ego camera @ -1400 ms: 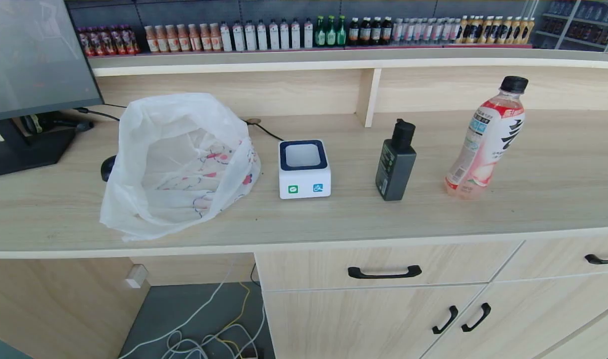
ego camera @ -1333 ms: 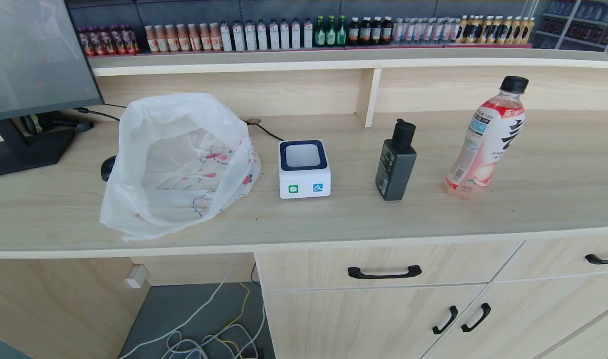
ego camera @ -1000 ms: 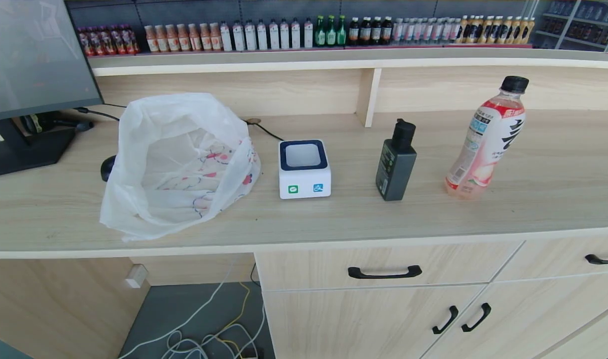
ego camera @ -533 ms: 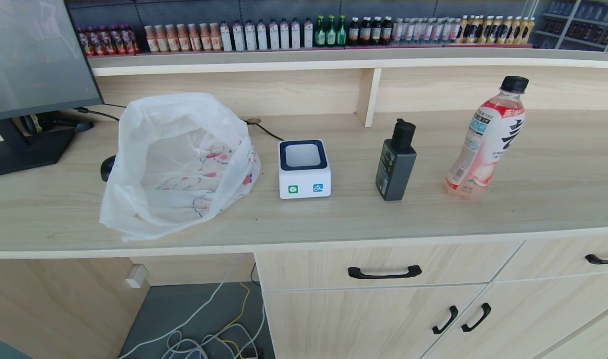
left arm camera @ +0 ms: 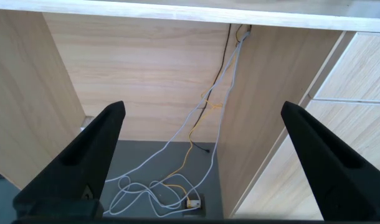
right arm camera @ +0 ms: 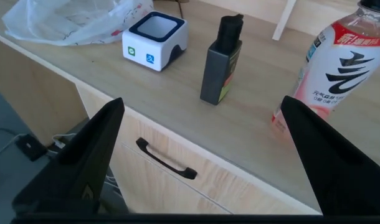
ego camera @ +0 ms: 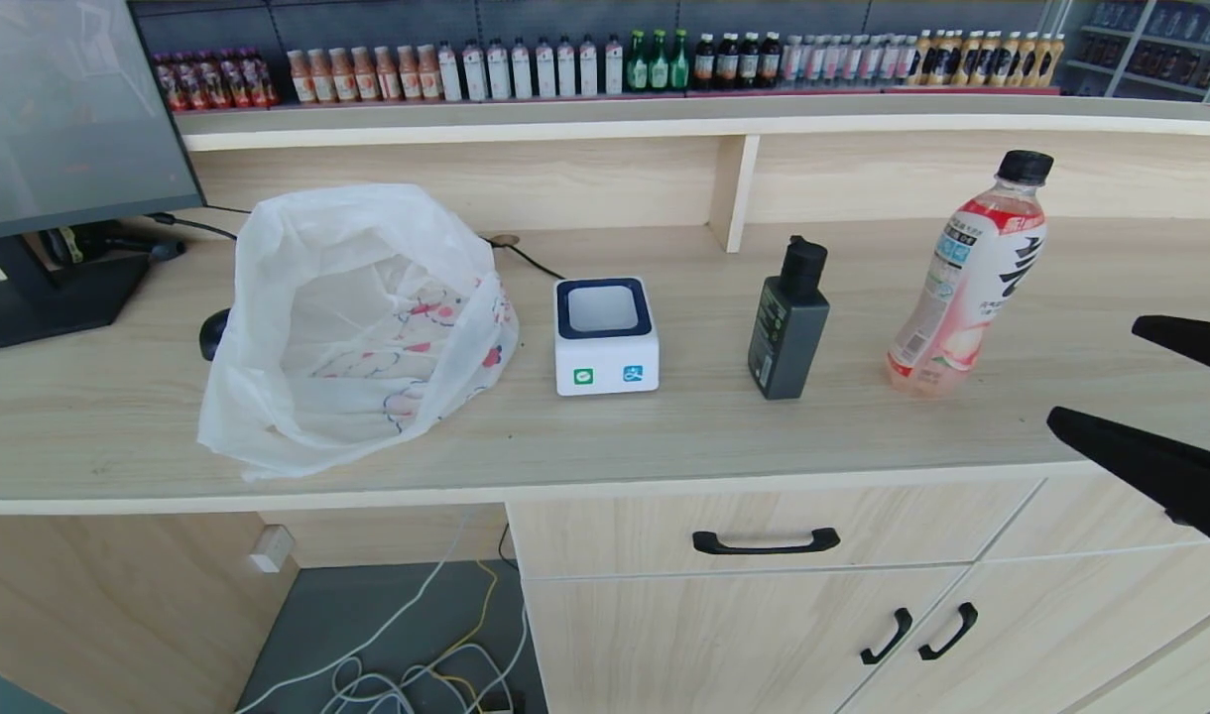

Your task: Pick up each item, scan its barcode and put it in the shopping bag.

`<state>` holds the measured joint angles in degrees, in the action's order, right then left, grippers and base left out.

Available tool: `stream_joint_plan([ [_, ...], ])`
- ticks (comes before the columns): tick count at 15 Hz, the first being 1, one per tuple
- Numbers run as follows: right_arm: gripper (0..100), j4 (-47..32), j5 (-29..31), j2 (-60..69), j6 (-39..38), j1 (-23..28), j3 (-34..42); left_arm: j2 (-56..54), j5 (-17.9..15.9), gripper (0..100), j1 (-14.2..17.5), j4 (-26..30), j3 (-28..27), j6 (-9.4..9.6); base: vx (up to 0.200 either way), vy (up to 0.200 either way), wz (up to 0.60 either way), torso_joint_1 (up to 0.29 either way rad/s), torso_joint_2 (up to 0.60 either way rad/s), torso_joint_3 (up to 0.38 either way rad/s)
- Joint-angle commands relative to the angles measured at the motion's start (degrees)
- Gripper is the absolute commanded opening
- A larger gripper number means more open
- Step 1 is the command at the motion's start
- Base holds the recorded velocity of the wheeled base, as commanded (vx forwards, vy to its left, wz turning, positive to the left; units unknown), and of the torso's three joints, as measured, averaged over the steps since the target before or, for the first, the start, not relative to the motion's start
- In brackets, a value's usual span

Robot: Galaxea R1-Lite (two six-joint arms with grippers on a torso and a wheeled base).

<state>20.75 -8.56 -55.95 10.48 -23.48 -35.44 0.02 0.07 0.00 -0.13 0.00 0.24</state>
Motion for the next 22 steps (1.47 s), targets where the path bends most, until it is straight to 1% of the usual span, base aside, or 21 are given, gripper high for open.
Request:
stream_joint_plan([
  [1,100,2.1,0.3,-5.57,-0.02,-0.52,-1.12,-0.02,0.01,100,0.0,-0.04,0.0,0.02,0.0,0.0,0.0,0.0,0.0,0.0],
  [3,100,4.39,0.74,-7.59,0.06,-1.31,-1.65,-0.02,0.01,100,0.0,-0.04,0.0,0.02,0.0,0.0,0.0,0.0,0.0,0.0],
  [6,100,6.59,4.08,-10.67,-0.2,-6.14,-2.0,-0.02,0.01,100,0.0,-0.04,0.0,0.02,0.0,0.0,0.0,0.0,0.0,0.0],
  [7,100,7.46,5.13,-11.72,-0.2,-7.02,-2.44,-0.02,0.01,100,0.0,-0.04,0.0,0.02,0.0,0.0,0.0,0.0,0.0,0.0],
  [9,100,10.72,7.42,-14.71,-0.29,-8.43,-2.79,-0.02,0.01,100,0.0,-0.04,0.0,0.02,0.0,0.0,0.0,0.0,0.0,0.0],
  [10,100,14.23,9.79,-17.08,-0.99,-10.45,-2.88,-0.02,0.01,100,0.0,-0.04,0.0,0.02,0.0,0.0,0.0,0.0,0.0,0.0],
  [11,100,17.04,12.16,-18.84,-2.66,-10.53,-2.79,-0.02,0.01,100,0.0,-0.04,0.0,0.02,0.0,0.0,0.0,0.0,0.0,0.0],
  [13,100,21.0,17.0,-20.86,-3.36,-10.62,-2.09,-0.02,0.01,100,0.0,-0.04,0.0,0.02,0.0,0.0,0.0,0.0,0.0,0.0],
  [14,100,21.61,17.43,-21.21,-3.28,-10.62,-2.09,-0.02,0.01,100,0.0,-0.04,0.0,0.02,0.0,0.0,0.0,0.0,0.0,0.0],
  [16,100,22.05,22.01,-22.53,-3.1,-10.71,-2.35,-0.02,0.01,100,0.0,-0.04,0.0,0.02,0.0,0.0,0.0,0.0,0.0,0.0],
  [17,100,22.05,25.43,-22.88,-2.75,-10.71,-2.27,-0.02,0.01,100,0.0,-0.04,0.0,0.02,0.0,0.0,0.0,0.0,0.0,0.0],
  [18,100,22.14,27.45,-23.41,-2.75,-11.5,-2.09,-0.02,-0.07,100,0.0,-0.04,0.0,0.02,0.0,0.0,0.0,0.0,0.0,0.0],
  [19,100,22.49,28.33,-23.67,-2.75,-11.94,-1.92,-0.02,0.01,100,0.0,-0.04,0.0,0.02,0.0,0.0,0.0,0.0,0.0,0.0],
  [20,100,24.43,29.74,-24.2,-2.75,-12.03,-1.83,-0.02,0.01,100,0.0,-0.04,0.0,0.02,0.0,0.0,0.0,0.0,0.0,0.0],
  [22,100,29.0,30.09,-27.28,-2.93,-12.03,-1.12,-0.02,0.01,100,0.0,-0.04,0.0,0.02,0.0,0.0,0.0,0.0,0.0,0.0],
])
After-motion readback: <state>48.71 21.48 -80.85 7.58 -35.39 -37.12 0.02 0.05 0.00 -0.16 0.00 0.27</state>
